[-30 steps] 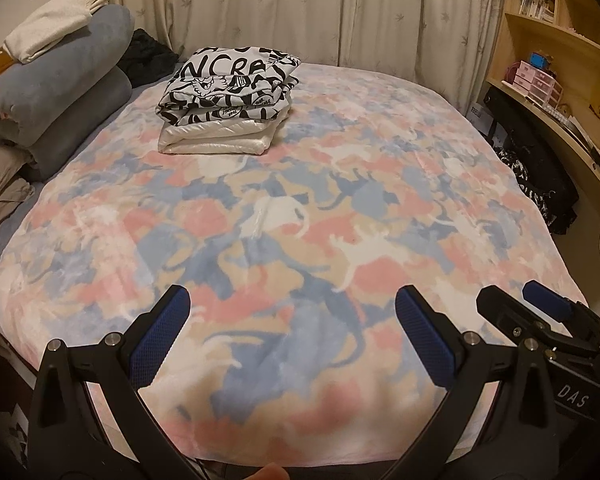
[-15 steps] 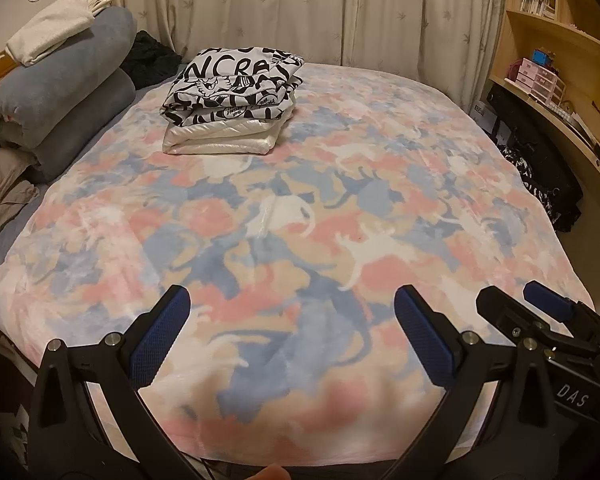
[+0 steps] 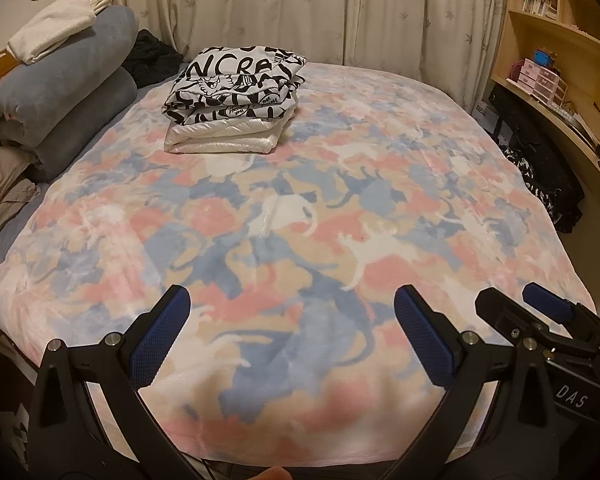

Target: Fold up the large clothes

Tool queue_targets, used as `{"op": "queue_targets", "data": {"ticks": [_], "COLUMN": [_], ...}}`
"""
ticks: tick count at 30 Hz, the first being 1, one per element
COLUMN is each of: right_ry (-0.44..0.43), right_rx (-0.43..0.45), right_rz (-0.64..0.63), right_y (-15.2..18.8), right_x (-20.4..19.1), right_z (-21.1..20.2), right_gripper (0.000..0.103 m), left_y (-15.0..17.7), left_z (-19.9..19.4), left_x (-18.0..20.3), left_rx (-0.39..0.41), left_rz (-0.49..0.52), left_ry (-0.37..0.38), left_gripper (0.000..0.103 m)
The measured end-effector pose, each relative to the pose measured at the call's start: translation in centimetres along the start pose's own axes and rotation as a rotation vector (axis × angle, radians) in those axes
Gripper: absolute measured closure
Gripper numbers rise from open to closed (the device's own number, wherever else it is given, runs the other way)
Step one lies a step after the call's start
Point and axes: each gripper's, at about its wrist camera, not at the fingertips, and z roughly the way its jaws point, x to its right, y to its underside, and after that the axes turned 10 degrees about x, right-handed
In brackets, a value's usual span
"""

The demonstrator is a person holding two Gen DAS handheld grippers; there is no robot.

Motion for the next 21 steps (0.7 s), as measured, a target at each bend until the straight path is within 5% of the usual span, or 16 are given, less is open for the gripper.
{"op": "queue_targets", "data": {"ticks": [21], "right_ry": [0.003], "right_rx": [-0.002], "right_rz": [0.0], "right_y": [0.34], "right_x": [-0.52], "right_z": [0.35], "right_gripper": [0.011], "left_y": [0.1], "left_z": [0.01], "left_x": [-0.67], "left_rx": [-0.001], "left_rz": [0.0], "left_ry": [0.0], "left_gripper": [0.003]}}
